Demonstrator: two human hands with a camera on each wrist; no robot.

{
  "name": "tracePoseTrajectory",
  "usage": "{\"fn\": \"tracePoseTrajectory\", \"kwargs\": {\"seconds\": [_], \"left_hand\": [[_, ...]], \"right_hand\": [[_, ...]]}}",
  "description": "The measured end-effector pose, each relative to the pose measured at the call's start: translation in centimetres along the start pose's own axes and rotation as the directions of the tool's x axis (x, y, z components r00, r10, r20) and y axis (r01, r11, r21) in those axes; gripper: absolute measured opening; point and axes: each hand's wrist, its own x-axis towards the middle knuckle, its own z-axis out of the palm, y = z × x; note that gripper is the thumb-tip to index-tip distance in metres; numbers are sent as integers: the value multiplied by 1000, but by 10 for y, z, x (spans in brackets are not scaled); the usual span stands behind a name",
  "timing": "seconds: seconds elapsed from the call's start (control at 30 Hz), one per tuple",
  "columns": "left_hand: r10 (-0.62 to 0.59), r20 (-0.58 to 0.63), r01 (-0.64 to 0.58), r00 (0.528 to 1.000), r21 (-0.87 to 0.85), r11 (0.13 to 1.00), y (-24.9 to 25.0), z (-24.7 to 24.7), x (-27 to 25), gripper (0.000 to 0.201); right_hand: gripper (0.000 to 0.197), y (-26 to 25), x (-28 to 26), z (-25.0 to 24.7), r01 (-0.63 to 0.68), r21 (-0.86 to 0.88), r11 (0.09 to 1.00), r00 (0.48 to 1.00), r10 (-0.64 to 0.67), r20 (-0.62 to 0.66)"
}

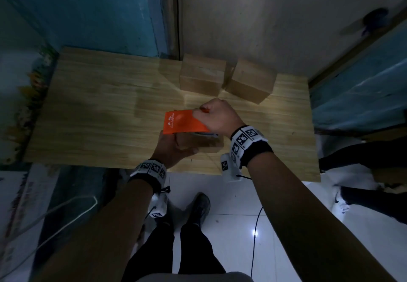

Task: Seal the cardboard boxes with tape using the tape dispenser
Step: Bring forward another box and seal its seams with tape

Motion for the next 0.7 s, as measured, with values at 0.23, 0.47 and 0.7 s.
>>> {"fn": "tracePoseTrajectory", "kwargs": {"seconds": [0.23, 0.47, 0.7], "left_hand": [[-148, -56, 155, 987, 154, 976, -34, 3, 12, 90], [-159, -48, 166, 986, 255, 953, -43, 4, 14, 91], [-178, -59, 187, 982, 314, 931, -14, 3, 7, 85]], "right_hand": [[54, -3, 8, -7, -45, -35, 998, 990, 49, 135], [59, -20, 24, -30, -58, -291, 955, 903, 175, 392], [61, -28, 31, -29, -49, -401, 915, 862, 241, 445]]}}
